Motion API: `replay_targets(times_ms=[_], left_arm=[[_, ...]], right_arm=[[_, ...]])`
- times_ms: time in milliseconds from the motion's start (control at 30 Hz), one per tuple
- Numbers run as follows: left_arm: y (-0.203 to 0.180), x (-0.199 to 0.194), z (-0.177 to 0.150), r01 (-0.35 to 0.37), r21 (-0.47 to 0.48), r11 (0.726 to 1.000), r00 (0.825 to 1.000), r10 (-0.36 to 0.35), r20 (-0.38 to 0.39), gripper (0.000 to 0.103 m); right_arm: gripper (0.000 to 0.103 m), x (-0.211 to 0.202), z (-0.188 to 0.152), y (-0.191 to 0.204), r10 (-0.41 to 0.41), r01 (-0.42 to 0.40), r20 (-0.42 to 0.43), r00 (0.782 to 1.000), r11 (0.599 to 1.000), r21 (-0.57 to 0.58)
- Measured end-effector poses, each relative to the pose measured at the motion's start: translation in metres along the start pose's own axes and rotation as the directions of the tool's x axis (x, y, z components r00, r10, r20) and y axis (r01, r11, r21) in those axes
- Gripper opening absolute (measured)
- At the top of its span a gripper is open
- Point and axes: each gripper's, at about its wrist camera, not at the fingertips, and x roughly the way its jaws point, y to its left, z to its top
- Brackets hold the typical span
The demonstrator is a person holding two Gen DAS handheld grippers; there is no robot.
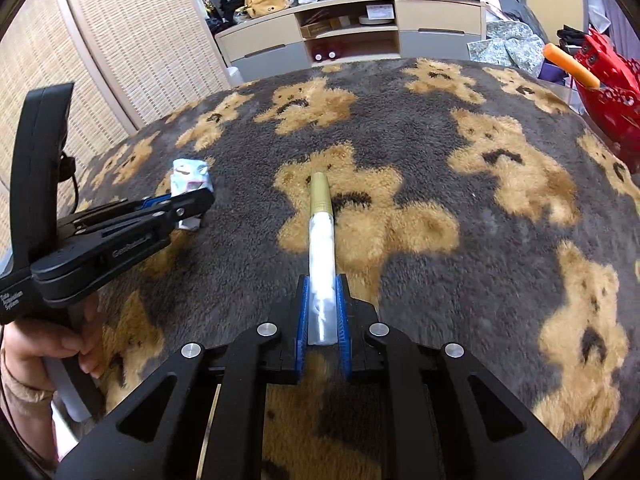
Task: Collect trash
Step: 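Carry both items down into the dark bin and open both grippers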
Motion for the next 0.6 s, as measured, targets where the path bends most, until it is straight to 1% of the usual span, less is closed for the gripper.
replay_targets(times_ms=[200,333,500,600], left_arm=[[-0.006,-0.048,-0.029,0.025,-0.021,0.999,1.000,-0.025,0.009,0.011],[-0.017,-0.098,-0.055,0.043,-0.035,0.998,0.998,-0.042,0.037,0.011],[-0.031,-0.161,-0.084,0.055,-0.041,0.998,0.996,-0.051,0.079,0.011],[-0.040,-0.201,-0.104,0.073,-0.037,0.997,0.993,-0.069,0.098,0.011]], right_arm=[[0.014,-0.034,-0.018,0.007,0.014,-0.014,0.018,1.000,1.000,0.010],[0.014,-0.080,-0.033,0.020,-0.015,0.017,0.067,0.998,1.000,-0.019],[0.014,-0.138,-0.058,0.035,-0.028,0.035,0.113,0.993,0.998,-0.057],[0.014,-0.167,-0.076,0.040,-0.030,0.039,0.135,0.990,0.997,-0.064]])
